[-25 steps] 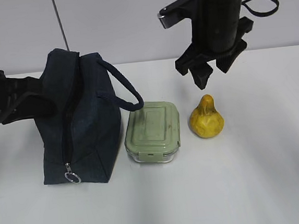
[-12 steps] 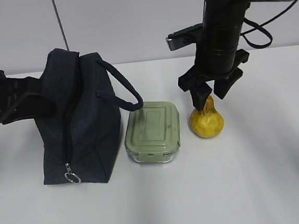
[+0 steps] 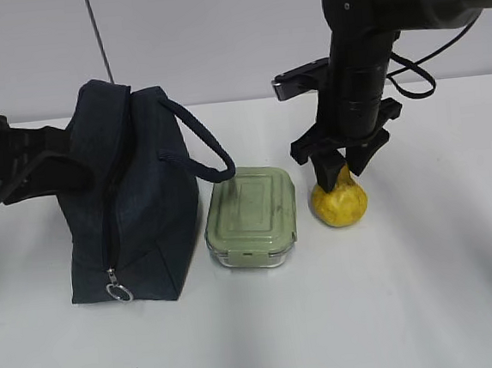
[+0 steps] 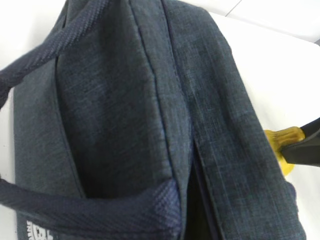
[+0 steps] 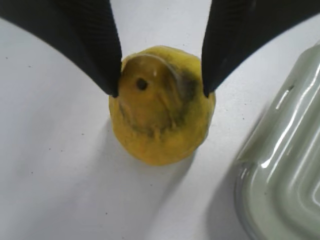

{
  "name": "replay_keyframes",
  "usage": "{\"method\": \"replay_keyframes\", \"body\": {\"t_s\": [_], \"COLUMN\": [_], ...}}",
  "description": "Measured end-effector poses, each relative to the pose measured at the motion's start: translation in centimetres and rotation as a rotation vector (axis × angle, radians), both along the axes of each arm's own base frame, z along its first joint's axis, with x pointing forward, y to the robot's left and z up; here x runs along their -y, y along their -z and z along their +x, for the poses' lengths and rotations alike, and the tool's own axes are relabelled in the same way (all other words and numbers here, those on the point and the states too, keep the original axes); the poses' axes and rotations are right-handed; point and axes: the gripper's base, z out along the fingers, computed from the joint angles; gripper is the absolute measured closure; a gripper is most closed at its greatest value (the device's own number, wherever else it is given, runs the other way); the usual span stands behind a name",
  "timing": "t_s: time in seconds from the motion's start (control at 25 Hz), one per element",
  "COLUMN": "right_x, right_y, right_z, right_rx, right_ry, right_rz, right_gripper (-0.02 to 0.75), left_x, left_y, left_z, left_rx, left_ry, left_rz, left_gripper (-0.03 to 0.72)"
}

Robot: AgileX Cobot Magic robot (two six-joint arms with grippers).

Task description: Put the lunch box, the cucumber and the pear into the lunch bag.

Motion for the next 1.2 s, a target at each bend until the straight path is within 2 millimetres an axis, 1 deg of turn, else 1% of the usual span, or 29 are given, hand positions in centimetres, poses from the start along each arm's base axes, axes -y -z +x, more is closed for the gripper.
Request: {"method": "replay_keyframes", "body": {"t_s": [0.12, 0.24, 0.32, 0.44, 0.56, 0.68, 0.84, 1.04, 1.2], "right_x": [0.0, 0.0, 0.0, -0.1, -0.2, -0.4, -1.0, -2.8, -4.4], "right_y": [0.1, 0.1, 0.1, 0.0, -1.2, -3.4, -7.4, -12.4, -15.5], "right_z": [0.0, 0.0, 0.0, 0.3, 0.8, 1.5, 2.6, 2.7, 2.0], "right_rx": [0.001, 0.001, 0.001, 0.004, 0.029, 0.087, 0.21, 0.309, 0.334], "right_ry": [-0.002, -0.002, -0.002, -0.002, -0.004, -0.006, 0.005, 0.007, -0.044], "right_rz": [-0.002, -0.002, -0.002, -0.001, 0.0, 0.018, 0.092, 0.301, 0.503], "right_gripper": [0.434, 0.505, 0.526, 0.535, 0.539, 0.54, 0.541, 0.541, 0.541], "left_x": [0.0, 0.0, 0.0, 0.0, 0.0, 0.0, 0.0, 0.0, 0.0], "left_y": [0.0, 0.0, 0.0, 0.0, 0.0, 0.0, 0.0, 0.0, 0.0], "left_z": [0.0, 0.0, 0.0, 0.0, 0.0, 0.0, 0.0, 0.0, 0.0], "left_rx": [0.0, 0.0, 0.0, 0.0, 0.0, -0.001, -0.001, -0.001, -0.002], "left_ry": [0.001, 0.001, 0.001, 0.001, 0.001, 0.001, 0.001, 0.002, 0.002], "left_rz": [0.0, 0.0, 0.0, 0.0, 0.0, -0.001, -0.001, -0.001, -0.001], "left_gripper": [0.706, 0.706, 0.706, 0.706, 0.706, 0.706, 0.706, 0.706, 0.706]}}
